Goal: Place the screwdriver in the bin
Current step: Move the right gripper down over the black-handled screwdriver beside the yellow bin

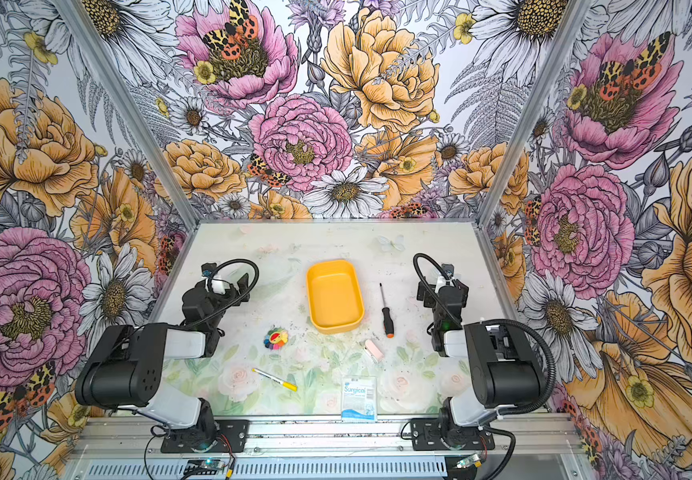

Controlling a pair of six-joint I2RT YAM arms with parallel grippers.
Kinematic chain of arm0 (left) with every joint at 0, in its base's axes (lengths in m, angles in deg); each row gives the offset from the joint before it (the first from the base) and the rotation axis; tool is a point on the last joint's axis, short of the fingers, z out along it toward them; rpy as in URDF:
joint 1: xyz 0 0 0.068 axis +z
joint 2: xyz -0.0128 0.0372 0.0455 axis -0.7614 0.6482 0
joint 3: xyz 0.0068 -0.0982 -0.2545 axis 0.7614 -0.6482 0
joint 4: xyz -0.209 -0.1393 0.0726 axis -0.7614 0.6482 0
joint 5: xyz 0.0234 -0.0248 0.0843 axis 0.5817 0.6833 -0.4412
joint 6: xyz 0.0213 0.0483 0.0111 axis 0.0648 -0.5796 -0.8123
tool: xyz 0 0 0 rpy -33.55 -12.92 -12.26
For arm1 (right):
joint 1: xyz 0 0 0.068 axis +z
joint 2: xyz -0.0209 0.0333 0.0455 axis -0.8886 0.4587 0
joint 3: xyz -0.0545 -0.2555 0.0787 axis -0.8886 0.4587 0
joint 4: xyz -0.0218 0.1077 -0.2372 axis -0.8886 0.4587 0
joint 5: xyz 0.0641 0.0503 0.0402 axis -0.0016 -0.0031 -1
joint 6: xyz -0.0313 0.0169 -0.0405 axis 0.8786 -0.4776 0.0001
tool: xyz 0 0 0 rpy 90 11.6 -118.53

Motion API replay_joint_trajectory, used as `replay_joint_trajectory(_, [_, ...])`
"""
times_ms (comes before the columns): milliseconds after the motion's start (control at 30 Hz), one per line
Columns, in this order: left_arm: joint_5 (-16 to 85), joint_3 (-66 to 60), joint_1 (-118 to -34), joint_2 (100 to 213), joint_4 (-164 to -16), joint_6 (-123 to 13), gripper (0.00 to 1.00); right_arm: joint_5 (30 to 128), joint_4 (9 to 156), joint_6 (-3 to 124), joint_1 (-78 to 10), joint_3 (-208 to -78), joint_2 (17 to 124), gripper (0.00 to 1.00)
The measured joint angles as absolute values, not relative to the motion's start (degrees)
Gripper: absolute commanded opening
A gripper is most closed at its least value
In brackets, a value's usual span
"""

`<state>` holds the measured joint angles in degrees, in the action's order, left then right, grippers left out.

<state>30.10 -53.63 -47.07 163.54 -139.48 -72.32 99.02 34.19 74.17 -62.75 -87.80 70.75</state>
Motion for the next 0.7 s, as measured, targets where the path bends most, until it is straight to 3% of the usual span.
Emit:
replay_joint_trajectory(267, [28.7,-53.6,-47.1,163.5,-139.5,-72.1,0.99,99.0,34.2,74.1,-62.8,-87.8,70.8,0.99])
replay_joint_trajectory(433, [25.2,-53.5,-48.3,159.7,-134.5,-72.2,0.99,100.0,35.6,73.5,-62.8,-87.9,70.1,0.92])
replay_joint_trajectory(567, [24.8,-47.2,-50.0,149.4,-119.0,-72.1,0.99,101.2,49.4,72.7,-62.2,-92.1,62.4,0.91])
replay_joint_trajectory(700, [27.7,-36.7,-51.0,144.9,-107.7,-70.5,0.99,97.8,66.6,70.0,-61.8,-105.0,55.9,0.91])
